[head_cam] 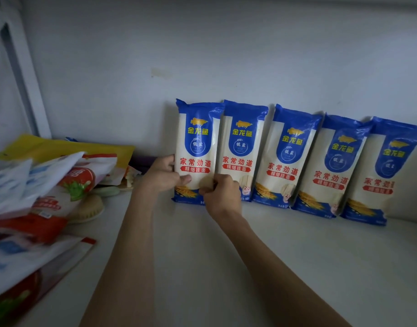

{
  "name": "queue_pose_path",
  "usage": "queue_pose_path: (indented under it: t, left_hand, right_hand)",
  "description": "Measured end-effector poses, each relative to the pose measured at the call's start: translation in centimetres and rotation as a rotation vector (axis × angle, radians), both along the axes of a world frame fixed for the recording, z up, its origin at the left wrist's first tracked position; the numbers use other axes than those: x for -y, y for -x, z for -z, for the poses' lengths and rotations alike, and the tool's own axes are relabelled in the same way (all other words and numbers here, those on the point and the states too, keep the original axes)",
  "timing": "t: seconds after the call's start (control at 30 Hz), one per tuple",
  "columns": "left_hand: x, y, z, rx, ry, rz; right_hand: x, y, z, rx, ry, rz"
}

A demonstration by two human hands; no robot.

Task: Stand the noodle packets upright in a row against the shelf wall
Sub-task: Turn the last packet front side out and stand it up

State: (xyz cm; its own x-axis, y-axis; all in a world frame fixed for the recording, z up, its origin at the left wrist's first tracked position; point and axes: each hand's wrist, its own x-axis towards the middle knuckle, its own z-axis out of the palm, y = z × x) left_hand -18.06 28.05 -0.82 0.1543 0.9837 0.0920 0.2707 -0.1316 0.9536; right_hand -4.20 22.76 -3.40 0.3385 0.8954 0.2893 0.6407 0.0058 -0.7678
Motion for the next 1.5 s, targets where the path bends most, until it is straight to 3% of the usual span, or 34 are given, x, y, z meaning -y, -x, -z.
queue_pose_path:
  t: [0.2,0.37,0.5,0.7,0.9,1.0,1.1,1.17,1.23,1.3,1.4,1.5]
  left_hand:
    - [-0.7,-1.8,2.0,0.045,-0.197,-0.184]
    - [-1.4,-1.1,2.1,-0.096,-0.126,-0.108]
    - [-1.6,-1.2,2.6,-0.270,-0.064,-0.168]
    - [-1.8,-3.4,3.9,-0.170,-0.221,-0.331]
    - [-2.2,-5.1,4.6,-0.201,-0.326,-0.436]
    - [-2.5,-4.6,3.8,-0.230,-0.267,-0.380]
    - [-2.2,-4.5,2.7,-0.135,-0.146,-0.261]
    - [-1.9,-4.9,2.8,-0.108,-0.150,-0.296]
    - [-1.6,-5.4,3.3,-0.113,-0.181,-0.371]
    - [-1.6,-5.9,3.7,-0.105,-0.218,-0.408]
    - [-1.5,-6.3,4.0,-0.079,-0.276,-0.437]
    - [-1.6,-6.6,4.1,-0.059,-0.301,-0.449]
  right_hand:
    - [-1.1,-0.7,-0.5,-0.050,-0.026,0.152]
    - [-0.7,-3.2,-0.5,-0.088,0.050,0.330]
    - [-0.7,-3.8,0.0,-0.067,0.067,0.303]
    - [-0.9,-4.0,0.2,-0.097,0.067,0.235]
    - [-1.4,-3.9,0.4,-0.092,0.107,0.180]
    - [-1.6,-4.3,0.0,-0.129,0.126,0.147]
    - [-1.2,-5.1,-0.7,-0.124,0.167,0.072]
    - [-0.7,-6.2,-1.3,-0.136,0.200,0.019]
    - [-0.2,-7.7,-2.2,-0.235,0.178,0.085]
    - [0.3,-9.4,-3.0,-0.284,0.062,0.297]
    - [1.0,-10.7,-3.0,-0.235,-0.041,0.550]
    - [1.1,-10.5,-2.1,-0.119,-0.009,0.589]
